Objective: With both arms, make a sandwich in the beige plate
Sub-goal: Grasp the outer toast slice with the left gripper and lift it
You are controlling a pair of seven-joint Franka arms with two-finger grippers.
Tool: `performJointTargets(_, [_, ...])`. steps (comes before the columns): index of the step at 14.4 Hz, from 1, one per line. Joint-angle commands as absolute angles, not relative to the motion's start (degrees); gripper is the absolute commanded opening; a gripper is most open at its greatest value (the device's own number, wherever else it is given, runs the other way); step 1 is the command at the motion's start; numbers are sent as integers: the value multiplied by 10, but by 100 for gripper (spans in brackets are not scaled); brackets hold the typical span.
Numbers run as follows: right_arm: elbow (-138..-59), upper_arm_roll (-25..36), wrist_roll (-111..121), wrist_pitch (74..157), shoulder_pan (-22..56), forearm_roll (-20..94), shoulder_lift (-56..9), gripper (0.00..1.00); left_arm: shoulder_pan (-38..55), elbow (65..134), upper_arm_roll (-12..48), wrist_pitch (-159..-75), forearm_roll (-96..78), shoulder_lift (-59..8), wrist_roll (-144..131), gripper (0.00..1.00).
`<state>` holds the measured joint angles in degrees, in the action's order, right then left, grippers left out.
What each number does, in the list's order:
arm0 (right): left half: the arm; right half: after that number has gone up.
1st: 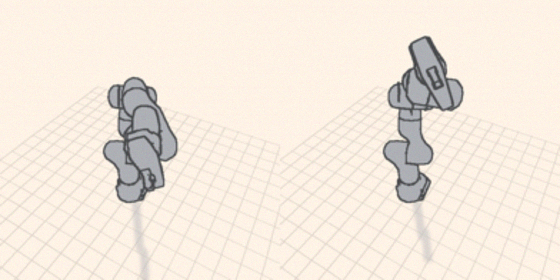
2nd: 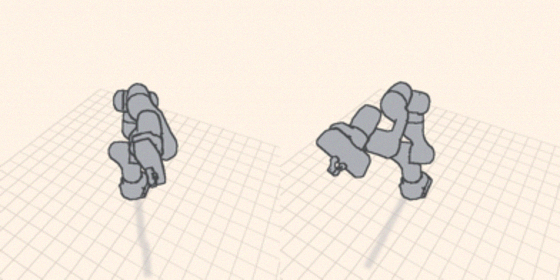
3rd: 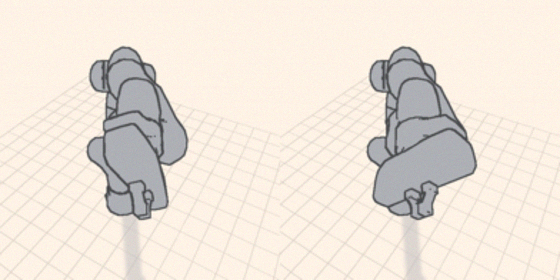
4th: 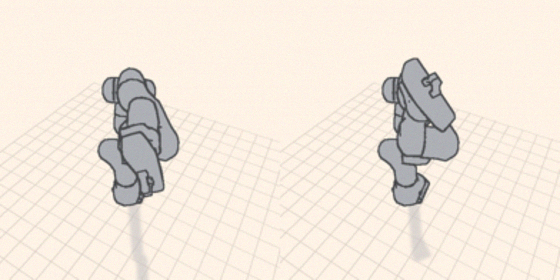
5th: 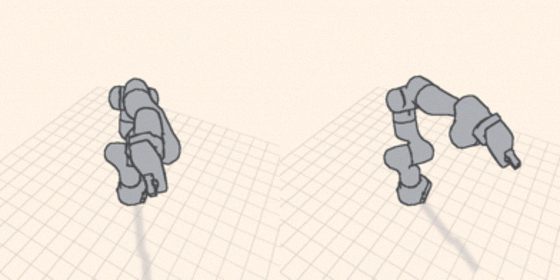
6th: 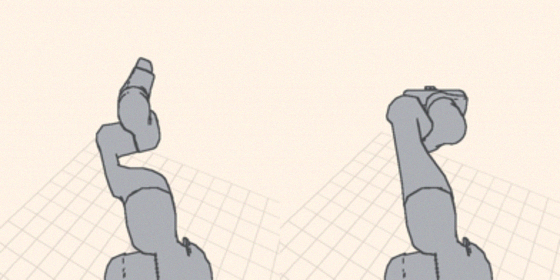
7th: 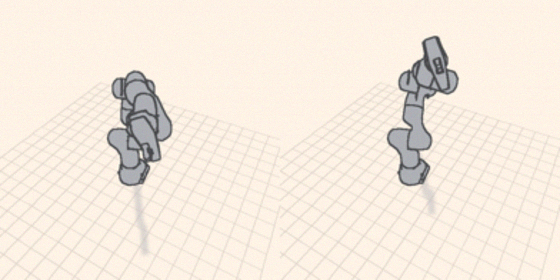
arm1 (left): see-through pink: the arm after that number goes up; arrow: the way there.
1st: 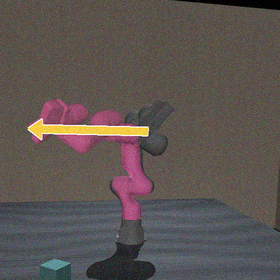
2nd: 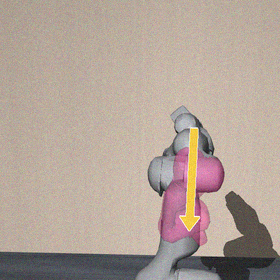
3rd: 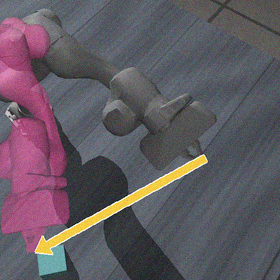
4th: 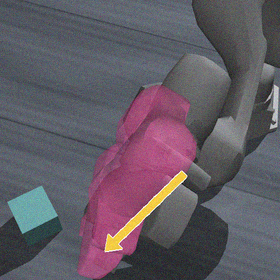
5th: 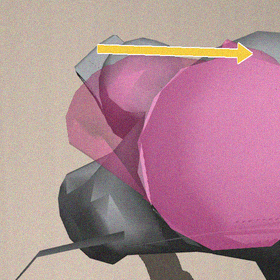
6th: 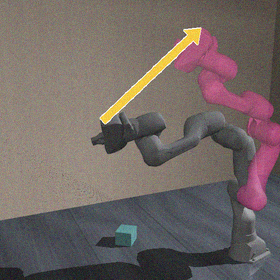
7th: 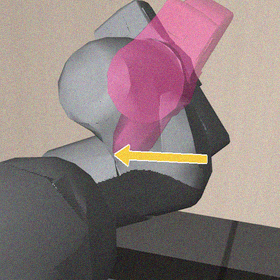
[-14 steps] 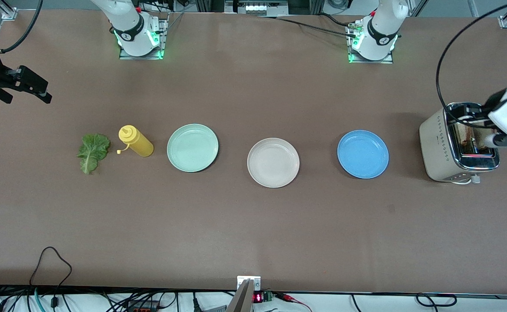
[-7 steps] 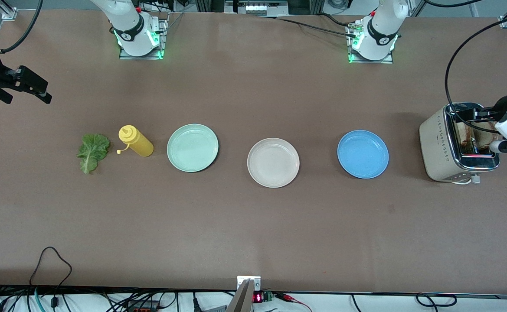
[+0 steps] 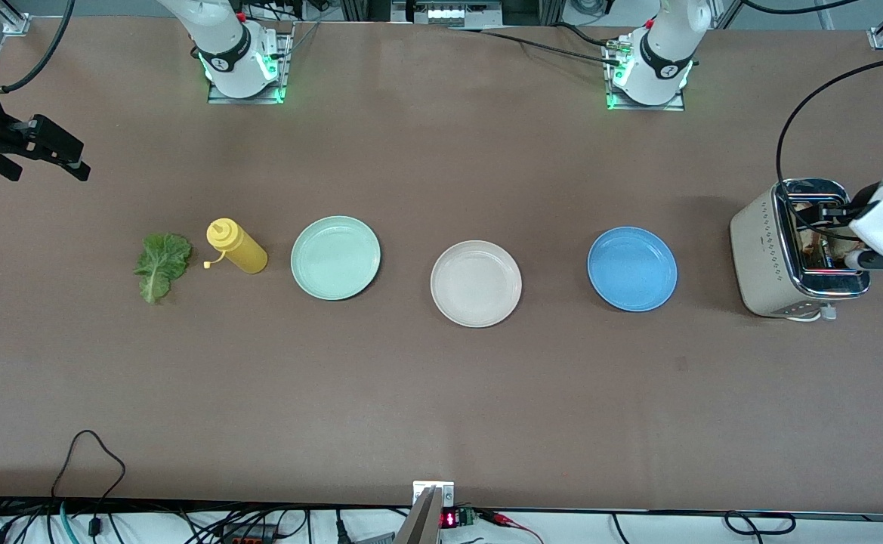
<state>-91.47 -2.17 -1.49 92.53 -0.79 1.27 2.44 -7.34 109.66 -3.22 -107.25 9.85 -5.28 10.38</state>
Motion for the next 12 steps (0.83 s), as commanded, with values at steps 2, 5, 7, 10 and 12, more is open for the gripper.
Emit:
performJointTargets(2, [-917, -24, -7, 929, -14, 23, 28, 100, -122, 1236, -29, -1219, 112, 3, 162, 99])
performJointTargets(5, [-917, -24, -7, 929, -14, 23, 28, 100, -137, 1288, -29, -1293, 112, 3, 163, 96])
performJointTargets(7, [-917, -24, -7, 930, -14, 23, 28, 100, -142, 1293, -26, -1293, 112, 3, 164, 65])
performJointTargets(10, [-917, -24, -7, 930, -14, 23, 29, 100, -143, 1292, -25, -1282, 112, 4, 168, 26])
performJointTargets(12, [-917, -24, -7, 930, -13, 23, 28, 100, -143, 1287, -24, -1254, 112, 4, 172, 14])
